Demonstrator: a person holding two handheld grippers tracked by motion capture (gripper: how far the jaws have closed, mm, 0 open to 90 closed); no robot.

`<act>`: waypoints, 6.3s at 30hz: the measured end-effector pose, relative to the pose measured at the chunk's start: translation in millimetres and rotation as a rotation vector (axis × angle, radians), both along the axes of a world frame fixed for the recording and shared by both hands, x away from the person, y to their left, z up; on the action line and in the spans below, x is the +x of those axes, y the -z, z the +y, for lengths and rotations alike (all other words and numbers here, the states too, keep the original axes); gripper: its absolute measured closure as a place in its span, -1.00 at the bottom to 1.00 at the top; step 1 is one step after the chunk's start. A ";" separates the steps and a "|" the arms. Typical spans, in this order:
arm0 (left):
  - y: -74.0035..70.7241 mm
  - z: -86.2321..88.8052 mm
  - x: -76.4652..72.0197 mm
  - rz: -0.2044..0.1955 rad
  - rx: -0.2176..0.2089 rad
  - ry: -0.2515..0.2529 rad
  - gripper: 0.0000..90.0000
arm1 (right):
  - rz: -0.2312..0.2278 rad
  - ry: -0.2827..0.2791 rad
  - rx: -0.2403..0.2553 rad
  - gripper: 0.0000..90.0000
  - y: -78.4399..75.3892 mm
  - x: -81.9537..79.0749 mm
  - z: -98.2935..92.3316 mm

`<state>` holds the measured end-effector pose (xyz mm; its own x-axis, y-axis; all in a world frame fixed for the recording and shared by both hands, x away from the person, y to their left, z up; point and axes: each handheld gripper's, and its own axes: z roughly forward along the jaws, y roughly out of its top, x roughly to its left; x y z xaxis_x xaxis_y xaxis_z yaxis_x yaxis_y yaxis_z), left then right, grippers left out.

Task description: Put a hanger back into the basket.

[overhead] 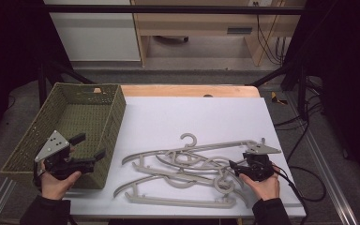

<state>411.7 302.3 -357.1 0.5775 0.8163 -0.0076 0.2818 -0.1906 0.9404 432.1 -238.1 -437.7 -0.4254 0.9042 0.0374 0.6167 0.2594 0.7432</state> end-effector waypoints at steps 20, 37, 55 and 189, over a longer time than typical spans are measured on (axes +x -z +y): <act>2.7 -2.1 1.6 0.009 0.011 0.005 -0.84 | 0.114 0.320 0.031 -0.23 23.7 35.4 -11.1; 5.4 -6.4 2.9 0.016 0.029 0.014 -0.84 | 0.193 0.374 0.023 -0.20 25.7 62.4 -8.7; 6.7 -9.9 2.9 0.021 0.036 0.022 -0.84 | 0.177 0.301 0.030 -0.25 27.6 72.0 -1.6; -6.8 -45.4 -10.6 0.024 0.091 0.135 -0.84 | 0.099 -0.412 0.116 0.84 -59.6 34.0 49.0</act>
